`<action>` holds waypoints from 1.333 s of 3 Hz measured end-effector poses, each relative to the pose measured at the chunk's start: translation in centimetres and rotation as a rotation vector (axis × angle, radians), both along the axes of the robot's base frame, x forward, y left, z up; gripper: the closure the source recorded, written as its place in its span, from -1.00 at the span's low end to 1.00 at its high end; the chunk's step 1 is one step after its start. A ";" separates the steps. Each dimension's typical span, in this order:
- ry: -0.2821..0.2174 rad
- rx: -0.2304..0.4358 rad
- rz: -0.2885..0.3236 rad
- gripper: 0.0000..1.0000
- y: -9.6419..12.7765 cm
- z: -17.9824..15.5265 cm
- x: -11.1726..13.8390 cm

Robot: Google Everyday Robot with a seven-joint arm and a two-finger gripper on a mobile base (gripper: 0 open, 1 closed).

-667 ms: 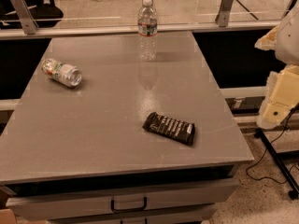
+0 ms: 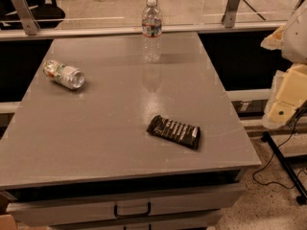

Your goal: Pick water bottle

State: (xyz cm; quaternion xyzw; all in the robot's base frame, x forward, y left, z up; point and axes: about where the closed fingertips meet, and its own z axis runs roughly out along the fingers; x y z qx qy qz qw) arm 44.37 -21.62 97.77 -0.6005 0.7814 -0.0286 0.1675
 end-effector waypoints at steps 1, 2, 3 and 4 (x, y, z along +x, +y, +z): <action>-0.047 0.076 0.035 -1.00 1.3 -0.2 4.6; -0.135 0.171 0.082 -1.00 3.8 0.1 11.7; -0.246 0.269 0.086 -1.00 6.9 2.2 19.4; -0.246 0.269 0.087 -1.00 6.9 2.2 19.4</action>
Offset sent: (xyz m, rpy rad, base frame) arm 0.2119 0.0695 0.0140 0.2974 -0.2648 0.1406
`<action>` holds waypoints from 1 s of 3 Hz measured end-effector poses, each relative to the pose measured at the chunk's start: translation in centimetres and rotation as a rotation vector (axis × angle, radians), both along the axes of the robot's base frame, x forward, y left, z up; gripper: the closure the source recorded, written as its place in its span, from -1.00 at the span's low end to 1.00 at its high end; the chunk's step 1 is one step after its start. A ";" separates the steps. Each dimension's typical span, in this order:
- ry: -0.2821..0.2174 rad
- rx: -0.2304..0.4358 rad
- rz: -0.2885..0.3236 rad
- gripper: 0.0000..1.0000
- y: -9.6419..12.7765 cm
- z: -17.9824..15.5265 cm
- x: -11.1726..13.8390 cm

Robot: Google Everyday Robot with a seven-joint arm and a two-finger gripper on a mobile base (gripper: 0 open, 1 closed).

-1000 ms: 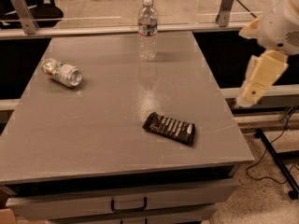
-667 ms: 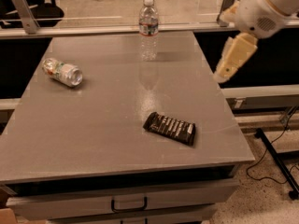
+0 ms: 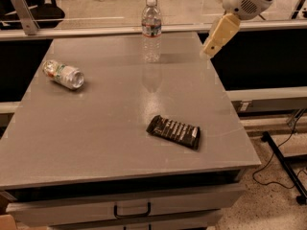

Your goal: Pick water bottle

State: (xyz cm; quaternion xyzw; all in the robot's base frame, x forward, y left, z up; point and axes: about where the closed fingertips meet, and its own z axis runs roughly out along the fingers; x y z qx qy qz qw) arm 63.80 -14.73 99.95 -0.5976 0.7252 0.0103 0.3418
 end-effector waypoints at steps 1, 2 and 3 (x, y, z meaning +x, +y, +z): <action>0.001 0.066 -0.018 -1.00 1.5 -1.4 1.4; -0.008 0.190 -0.041 -1.00 3.7 -3.8 4.4; -0.024 0.315 -0.072 -1.00 5.4 -6.2 7.8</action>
Offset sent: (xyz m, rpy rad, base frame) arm 0.0857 0.0591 -0.0625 0.3553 -0.0407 -0.0791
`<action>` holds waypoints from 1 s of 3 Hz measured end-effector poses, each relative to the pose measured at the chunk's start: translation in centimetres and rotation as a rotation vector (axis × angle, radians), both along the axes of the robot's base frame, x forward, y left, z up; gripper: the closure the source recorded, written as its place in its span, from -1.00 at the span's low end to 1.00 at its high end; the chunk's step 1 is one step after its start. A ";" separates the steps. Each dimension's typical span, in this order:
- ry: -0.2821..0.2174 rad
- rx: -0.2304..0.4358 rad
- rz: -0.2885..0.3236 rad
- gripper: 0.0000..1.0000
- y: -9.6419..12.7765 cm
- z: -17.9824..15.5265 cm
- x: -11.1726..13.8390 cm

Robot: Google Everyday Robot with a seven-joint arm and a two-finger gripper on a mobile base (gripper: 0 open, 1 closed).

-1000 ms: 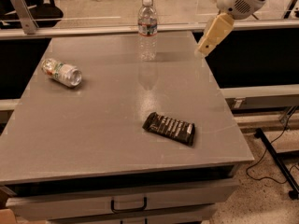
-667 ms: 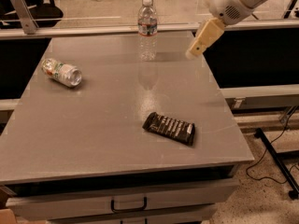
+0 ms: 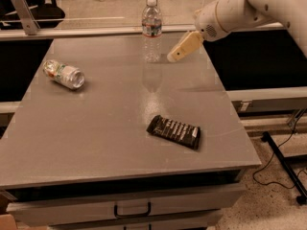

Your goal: Pick water bottle

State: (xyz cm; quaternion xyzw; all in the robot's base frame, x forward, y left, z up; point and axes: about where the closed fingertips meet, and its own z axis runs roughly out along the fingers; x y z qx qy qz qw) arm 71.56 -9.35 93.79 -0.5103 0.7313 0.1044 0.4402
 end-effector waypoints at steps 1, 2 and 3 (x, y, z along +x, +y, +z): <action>-0.008 0.128 -0.004 -1.00 2.2 -1.5 3.3; -0.001 0.262 0.006 -1.00 4.7 -2.4 6.2; 0.021 0.370 0.021 -1.00 6.8 -2.7 7.6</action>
Offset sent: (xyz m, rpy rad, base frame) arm 0.0964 0.0681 -0.0273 0.4214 -0.0003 0.0101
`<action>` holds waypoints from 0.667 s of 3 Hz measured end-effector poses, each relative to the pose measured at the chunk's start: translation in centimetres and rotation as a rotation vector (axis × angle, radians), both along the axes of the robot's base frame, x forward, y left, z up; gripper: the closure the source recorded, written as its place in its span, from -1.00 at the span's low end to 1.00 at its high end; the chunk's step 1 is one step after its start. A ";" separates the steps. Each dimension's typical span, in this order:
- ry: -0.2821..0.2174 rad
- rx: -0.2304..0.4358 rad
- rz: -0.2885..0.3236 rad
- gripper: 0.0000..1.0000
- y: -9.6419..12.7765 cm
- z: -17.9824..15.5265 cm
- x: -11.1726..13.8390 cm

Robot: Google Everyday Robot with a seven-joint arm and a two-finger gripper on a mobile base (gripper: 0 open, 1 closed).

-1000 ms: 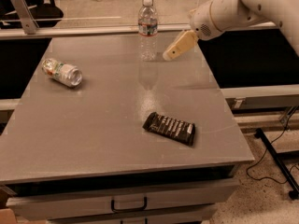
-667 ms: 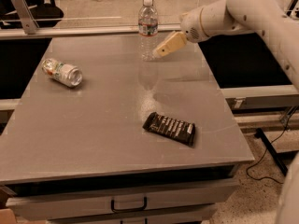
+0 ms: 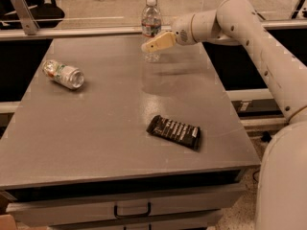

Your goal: Pick water bottle

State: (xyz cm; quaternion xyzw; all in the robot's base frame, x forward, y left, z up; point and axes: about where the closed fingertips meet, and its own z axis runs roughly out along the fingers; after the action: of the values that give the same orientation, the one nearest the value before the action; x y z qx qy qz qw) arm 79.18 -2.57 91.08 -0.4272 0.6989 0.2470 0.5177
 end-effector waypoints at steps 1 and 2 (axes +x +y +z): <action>0.034 0.071 0.015 -0.63 1.3 -0.4 0.0; 0.062 0.120 0.026 -0.17 1.8 -0.4 -0.4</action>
Offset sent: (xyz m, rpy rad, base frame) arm -0.0101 0.0158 0.0003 0.1808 0.0905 0.0292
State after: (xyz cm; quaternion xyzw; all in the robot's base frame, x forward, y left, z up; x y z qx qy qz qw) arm 78.75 -0.76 90.73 -0.3967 0.6927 0.3085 0.5173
